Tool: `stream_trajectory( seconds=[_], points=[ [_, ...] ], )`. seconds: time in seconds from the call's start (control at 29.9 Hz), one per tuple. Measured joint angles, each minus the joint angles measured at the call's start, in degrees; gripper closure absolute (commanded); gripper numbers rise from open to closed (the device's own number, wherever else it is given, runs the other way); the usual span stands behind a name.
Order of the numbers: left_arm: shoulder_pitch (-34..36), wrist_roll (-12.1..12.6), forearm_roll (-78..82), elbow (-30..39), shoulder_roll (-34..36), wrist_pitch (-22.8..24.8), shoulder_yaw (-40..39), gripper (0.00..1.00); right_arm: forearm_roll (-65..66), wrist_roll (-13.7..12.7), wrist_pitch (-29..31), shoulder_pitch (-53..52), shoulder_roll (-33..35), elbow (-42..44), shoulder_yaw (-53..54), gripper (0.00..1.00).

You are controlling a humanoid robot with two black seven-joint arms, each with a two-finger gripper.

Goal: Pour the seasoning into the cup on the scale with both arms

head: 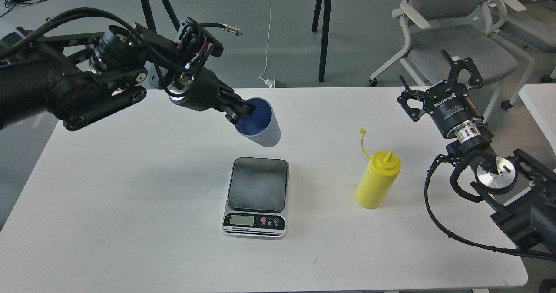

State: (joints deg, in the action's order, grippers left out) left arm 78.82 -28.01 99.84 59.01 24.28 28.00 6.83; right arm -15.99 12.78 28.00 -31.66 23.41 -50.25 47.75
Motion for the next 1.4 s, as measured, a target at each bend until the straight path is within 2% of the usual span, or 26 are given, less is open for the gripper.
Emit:
stream_trajectory(
  seconds=[0.43,0.77,1.04,1.14,1.3,1.4],
  points=[
    [-6.2,0.0,4.4,-0.3,-1.4,0.0,0.1,0.97,0.0,0.0,0.0,0.0,-0.3,0.3,0.1,0.01],
    [-7.6,0.0,5.4,-0.4,-1.3,0.0,0.0,0.95,0.0,0.1,0.0,0.0,-0.4,0.3,0.1,0.01],
    [-7.7,0.0,5.4,-0.4,-1.3,0.0,0.0,0.88,0.0,0.1,0.0,0.1,-0.1,0.4,0.1,0.01],
    [-7.8,0.0,5.4,-0.4,-1.2,0.0,0.0,0.81,0.0,0.1,0.0,0.2,-0.1,0.3,0.0,0.01],
    [-7.9,0.0,5.1,-0.4,-0.9,0.0,0.0,0.63,0.0,0.1,0.0,0.4,-0.1,0.2,0.0,0.01],
    [-7.9,0.0,4.9,-0.4,-0.7,0.0,0.0,0.45,0.0,0.1,0.0,0.5,-0.1,0.2,0.0,0.01]
  ],
)
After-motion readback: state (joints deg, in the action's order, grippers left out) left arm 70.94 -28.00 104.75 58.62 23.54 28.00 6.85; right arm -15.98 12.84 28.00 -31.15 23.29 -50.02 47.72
